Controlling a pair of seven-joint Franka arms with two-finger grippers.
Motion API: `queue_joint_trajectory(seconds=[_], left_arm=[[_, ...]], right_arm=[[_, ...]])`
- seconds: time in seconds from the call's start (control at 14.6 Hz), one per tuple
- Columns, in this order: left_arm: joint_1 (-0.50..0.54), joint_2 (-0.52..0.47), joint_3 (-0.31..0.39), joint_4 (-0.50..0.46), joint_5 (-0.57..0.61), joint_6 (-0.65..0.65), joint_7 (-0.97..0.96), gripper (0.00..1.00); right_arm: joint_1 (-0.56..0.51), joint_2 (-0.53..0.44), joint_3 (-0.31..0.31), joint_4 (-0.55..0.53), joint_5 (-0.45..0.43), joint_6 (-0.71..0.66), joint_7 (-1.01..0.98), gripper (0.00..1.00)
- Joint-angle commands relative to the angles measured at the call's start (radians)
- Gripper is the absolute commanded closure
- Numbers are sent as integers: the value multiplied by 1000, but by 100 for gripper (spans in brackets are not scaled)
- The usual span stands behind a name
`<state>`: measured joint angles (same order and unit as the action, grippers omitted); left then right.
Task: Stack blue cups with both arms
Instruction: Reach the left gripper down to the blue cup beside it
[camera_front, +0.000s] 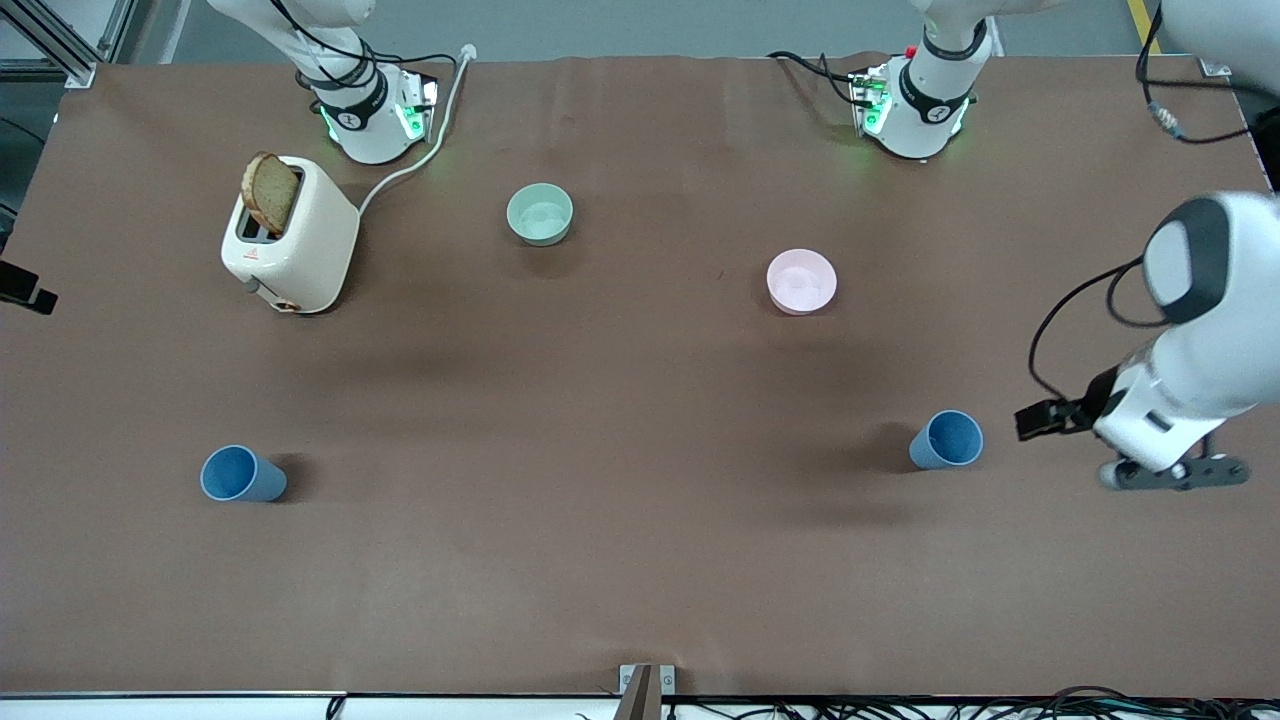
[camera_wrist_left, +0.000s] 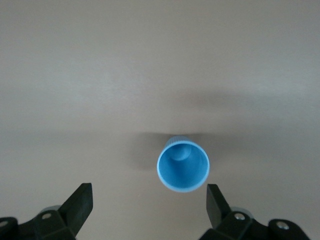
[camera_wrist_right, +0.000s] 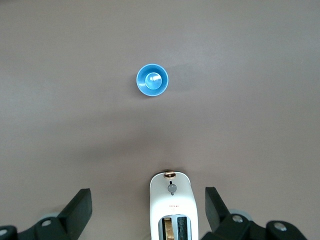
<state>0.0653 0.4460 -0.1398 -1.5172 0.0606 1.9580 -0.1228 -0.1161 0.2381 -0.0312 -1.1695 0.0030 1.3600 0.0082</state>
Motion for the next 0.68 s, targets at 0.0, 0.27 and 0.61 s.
queue_joint_trajectory(seconds=[0.0,0.27,0.61], left_arm=[[-2,49,-4,-44,15,36,-28,0],[-2,108,-6,-57,16,64,-28,0],[5,125,-6,-67,18,62,-5,7]], right_arm=[[1,-3,11,-9,2,-2,9,0],[21,4,13,-172,-11,176,-16,0],[-4,55,10,-465,-17,621,-149,0]])
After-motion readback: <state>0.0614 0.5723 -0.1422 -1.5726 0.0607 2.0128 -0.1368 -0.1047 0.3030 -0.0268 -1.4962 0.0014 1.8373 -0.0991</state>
